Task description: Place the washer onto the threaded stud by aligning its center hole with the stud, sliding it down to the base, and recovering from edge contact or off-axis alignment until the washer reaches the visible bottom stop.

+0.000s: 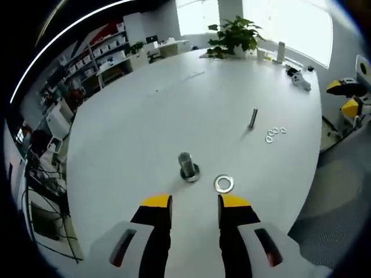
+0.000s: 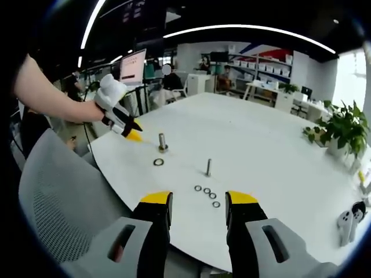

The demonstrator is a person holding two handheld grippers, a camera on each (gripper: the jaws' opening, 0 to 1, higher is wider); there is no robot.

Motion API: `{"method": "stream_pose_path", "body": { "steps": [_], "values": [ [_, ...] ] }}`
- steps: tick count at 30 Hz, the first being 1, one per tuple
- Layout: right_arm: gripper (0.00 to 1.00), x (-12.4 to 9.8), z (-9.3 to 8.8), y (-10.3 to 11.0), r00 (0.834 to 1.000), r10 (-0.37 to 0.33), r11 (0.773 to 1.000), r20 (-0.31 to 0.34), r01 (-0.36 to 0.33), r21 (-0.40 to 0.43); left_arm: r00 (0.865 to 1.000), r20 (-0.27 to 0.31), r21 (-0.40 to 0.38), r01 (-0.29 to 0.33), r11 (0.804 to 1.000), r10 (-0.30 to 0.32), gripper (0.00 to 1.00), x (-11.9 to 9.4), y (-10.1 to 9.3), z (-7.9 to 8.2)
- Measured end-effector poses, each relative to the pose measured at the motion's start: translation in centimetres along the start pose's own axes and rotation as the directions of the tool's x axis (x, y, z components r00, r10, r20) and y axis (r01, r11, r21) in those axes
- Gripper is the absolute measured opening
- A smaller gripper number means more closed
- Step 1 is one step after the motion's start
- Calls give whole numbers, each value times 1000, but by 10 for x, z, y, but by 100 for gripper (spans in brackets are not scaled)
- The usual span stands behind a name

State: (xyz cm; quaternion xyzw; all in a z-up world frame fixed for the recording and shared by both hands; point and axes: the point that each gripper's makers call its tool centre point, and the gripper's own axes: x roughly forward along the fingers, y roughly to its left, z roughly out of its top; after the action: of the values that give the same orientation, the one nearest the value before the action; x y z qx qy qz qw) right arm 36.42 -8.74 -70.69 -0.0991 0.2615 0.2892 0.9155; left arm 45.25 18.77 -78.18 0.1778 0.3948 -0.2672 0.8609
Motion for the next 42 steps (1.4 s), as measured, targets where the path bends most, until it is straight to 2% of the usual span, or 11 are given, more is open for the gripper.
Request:
{"method": "stream_pose_path", "body": {
  "steps": [12,42],
  "values": [
    [39,0,2,0,1000,2,1000,8,-2,-12,1000,-8,23,22,999,-22,30,12,-8,11],
    [39,0,3,1,1000,12,1000,21,-12,12,997,-55,51,56,997,-53,30,35,-22,12]
  ]
}}
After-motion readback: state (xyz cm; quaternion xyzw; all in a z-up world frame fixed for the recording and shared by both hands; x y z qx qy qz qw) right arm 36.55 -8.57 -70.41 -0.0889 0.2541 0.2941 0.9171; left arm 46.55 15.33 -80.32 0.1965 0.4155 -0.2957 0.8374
